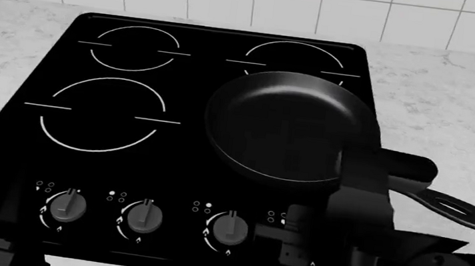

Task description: Turn on the front right burner of the stove.

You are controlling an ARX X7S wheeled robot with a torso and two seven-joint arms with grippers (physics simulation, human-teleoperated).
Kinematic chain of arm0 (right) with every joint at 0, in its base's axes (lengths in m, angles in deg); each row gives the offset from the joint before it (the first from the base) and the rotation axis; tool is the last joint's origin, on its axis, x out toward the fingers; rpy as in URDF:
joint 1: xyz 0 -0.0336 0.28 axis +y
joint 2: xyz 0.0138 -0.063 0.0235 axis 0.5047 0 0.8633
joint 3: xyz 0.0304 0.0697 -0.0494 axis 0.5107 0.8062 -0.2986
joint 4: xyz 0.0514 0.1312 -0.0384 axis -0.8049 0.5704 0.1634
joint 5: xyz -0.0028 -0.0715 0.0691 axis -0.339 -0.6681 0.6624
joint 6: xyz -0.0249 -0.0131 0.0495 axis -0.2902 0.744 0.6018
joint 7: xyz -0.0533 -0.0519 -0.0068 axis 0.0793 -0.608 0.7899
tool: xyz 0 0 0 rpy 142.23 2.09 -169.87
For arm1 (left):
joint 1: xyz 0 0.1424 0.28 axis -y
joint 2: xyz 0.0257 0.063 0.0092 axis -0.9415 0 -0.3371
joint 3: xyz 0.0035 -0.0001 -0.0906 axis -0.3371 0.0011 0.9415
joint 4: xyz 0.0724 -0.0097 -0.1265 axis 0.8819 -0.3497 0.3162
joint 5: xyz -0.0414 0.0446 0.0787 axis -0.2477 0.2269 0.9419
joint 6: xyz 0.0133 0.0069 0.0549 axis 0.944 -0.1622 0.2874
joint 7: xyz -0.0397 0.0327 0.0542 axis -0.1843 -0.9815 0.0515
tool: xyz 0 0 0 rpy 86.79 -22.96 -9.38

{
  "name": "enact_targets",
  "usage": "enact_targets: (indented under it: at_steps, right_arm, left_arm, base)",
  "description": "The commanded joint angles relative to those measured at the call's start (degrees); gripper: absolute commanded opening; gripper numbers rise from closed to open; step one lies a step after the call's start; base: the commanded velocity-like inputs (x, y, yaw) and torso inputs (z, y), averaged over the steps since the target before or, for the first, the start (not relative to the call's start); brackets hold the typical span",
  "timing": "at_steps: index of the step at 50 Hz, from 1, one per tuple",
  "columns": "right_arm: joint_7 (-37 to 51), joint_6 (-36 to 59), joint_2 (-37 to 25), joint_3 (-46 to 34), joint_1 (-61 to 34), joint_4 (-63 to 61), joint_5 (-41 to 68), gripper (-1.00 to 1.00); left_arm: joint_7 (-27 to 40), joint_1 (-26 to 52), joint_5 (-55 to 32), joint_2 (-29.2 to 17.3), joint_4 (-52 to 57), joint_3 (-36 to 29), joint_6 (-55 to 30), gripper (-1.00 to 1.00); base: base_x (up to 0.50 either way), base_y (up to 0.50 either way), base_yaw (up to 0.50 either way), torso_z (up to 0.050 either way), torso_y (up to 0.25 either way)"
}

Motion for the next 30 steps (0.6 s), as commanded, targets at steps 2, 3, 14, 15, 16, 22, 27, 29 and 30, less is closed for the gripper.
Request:
enact_targets:
  at_steps: [2,3,14,15,16,22,27,29,30]
  right_arm:
    - [-5.2,4.0,-3.0,-10.9,1.8,-0.5,0.8,-1.0]
    - [-6.0,3.7,-3.2,-11.4,1.6,-0.6,0.5,-1.0]
    - [-17.8,1.9,-6.0,-20.4,-2.0,-2.3,-3.3,-1.0]
    - [-18.1,1.7,-6.2,-21.0,-2.1,-2.0,-3.9,-1.0]
    - [-19.6,1.4,-6.5,-22.2,-2.5,-2.2,-4.5,-1.0]
    - [-21.4,2.1,-7.0,-24.8,-4.1,-2.2,-5.4,-1.0]
    - [-26.4,0.4,-8.3,-30.0,-4.6,-2.9,-8.3,-1.0]
    - [-28.1,0.3,-8.7,-31.7,-5.2,-3.6,-8.9,-1.0]
    - [-29.8,0.2,-9.1,-33.3,-5.8,-4.1,-9.5,-1.0]
  left_arm:
    - [0.3,0.0,0.0,-0.1,0.0,-0.1,0.1,1.0]
    - [0.3,0.0,0.0,-0.2,0.0,-0.1,0.1,1.0]
    - [0.7,0.2,0.0,-0.3,-0.1,-0.3,-0.1,1.0]
    - [0.7,0.2,0.0,-0.3,-0.2,-0.3,-0.1,1.0]
    - [0.8,0.2,0.0,-0.3,-0.2,-0.3,-0.2,1.0]
    - [1.2,0.3,0.0,-0.4,0.0,-0.3,-0.6,1.0]
    - [1.3,0.3,0.1,-0.4,-0.2,-0.4,-0.6,1.0]
    - [1.5,0.3,0.2,-0.4,-0.1,-0.4,-0.5,1.0]
    - [1.5,0.4,0.2,-0.4,-0.2,-0.4,-0.6,1.0]
  base:
    - [-0.01,0.0,0.0,0.0,0.0]
    - [-0.01,0.0,0.0,0.0,0.0]
    - [0.0,0.0,0.0,0.0,0.0]
    - [0.0,0.0,0.0,0.0,0.0]
    - [0.0,0.0,0.0,0.0,0.0]
    - [0.0,0.0,0.0,0.0,0.0]
    - [0.0,0.0,0.0,0.0,0.0]
    - [0.0,0.0,0.0,0.0,0.0]
    - [0.0,0.0,0.0,0.0,0.0]
